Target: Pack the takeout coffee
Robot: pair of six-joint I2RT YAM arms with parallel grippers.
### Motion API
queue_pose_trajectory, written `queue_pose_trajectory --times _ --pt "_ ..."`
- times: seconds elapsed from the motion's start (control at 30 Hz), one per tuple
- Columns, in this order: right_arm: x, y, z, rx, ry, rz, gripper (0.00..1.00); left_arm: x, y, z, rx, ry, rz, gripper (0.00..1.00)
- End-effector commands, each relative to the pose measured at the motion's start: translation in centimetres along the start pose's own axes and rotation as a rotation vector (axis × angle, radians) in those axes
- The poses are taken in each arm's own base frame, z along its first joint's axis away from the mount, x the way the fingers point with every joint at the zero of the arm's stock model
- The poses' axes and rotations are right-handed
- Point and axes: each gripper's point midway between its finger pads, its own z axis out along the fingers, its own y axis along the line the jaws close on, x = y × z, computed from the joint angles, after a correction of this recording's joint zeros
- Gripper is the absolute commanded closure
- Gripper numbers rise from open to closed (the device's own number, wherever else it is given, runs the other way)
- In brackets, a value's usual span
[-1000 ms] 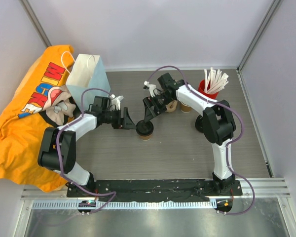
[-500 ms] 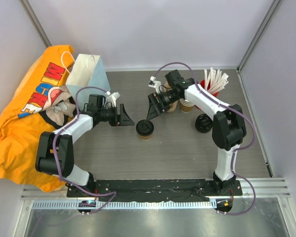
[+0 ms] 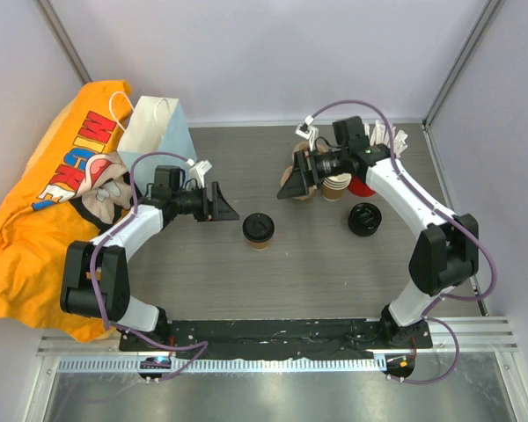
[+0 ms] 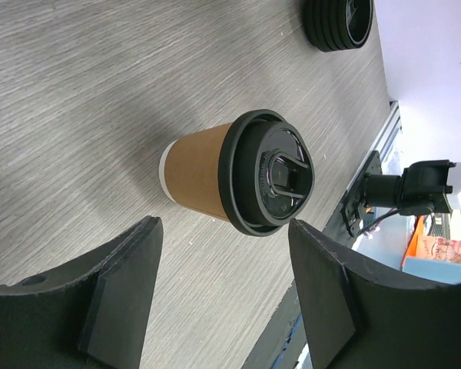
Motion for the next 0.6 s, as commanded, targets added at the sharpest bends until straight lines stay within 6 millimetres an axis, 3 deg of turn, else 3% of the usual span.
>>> queue_pose_trajectory --times 0.0,0.07,0.17,0.57 --pt "2.2 -4.9 1.6 0.157 0.004 0.17 0.0 -1.4 -0.7 -0.4 0.008 -0.046 0.045 0.28" --pt "2.8 -6.8 2.0 0.246 -0.006 0.188 0.01 -1.8 -0.6 -0.2 0.0 -0.049 0.045 0.27" --pt "4.2 -8.1 3.2 0.307 0.022 0.224 0.02 -2.2 -0.1 0.3 -0.023 -0.049 0.038 0.25" --pt "7.8 -8.3 7.3 0.278 0.098 0.281 0.02 -1.9 0.6 2.6 -0.065 -0.003 0.054 0.17"
